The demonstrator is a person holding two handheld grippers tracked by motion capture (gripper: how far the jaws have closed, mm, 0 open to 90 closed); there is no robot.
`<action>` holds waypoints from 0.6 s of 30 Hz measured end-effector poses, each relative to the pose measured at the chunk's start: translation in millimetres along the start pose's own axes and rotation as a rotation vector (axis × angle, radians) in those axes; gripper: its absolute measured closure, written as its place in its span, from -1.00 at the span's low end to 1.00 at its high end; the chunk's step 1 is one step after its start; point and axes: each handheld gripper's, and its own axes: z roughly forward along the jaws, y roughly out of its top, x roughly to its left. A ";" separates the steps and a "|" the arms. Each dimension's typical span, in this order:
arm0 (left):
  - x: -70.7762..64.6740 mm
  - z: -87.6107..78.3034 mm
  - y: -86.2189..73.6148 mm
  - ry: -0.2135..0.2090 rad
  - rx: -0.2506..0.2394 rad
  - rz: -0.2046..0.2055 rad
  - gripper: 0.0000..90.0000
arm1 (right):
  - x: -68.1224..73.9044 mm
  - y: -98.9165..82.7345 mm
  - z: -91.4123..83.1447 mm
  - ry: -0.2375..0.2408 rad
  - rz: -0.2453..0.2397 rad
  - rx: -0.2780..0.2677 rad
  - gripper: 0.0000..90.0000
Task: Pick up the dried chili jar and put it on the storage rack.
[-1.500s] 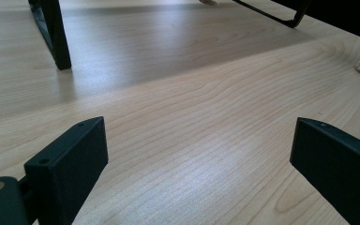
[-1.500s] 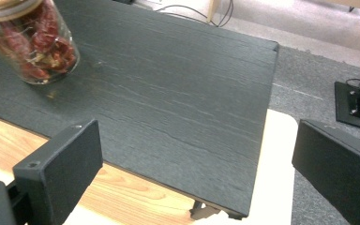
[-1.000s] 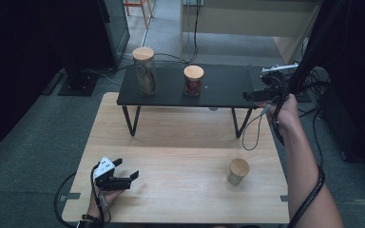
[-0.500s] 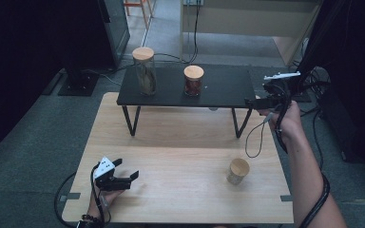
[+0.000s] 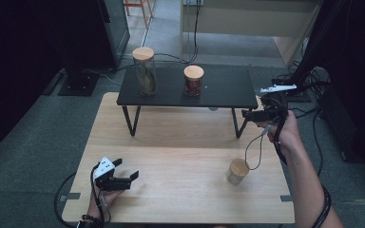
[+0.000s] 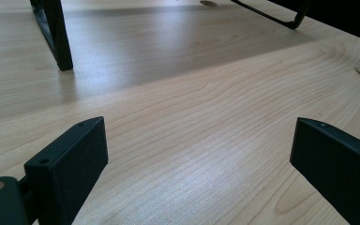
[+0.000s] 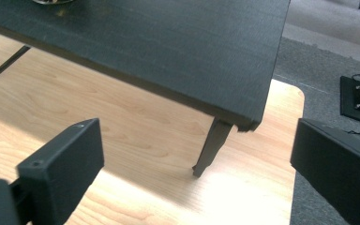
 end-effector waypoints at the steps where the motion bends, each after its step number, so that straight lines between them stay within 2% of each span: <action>1: 0.2 0.0 -0.2 0.000 -0.001 0.000 -0.90 | 0.2 -2.4 -0.1 0.004 -0.001 0.001 -0.92; 14: -0.4 -0.4 -0.3 0.001 -0.001 0.002 -0.90 | 5.3 -33.6 -8.4 0.020 -0.021 -0.001 -0.92; 18: -0.4 -0.4 -0.4 0.001 -0.002 0.001 -0.90 | 9.4 -41.9 -11.6 0.019 -0.045 0.004 -0.92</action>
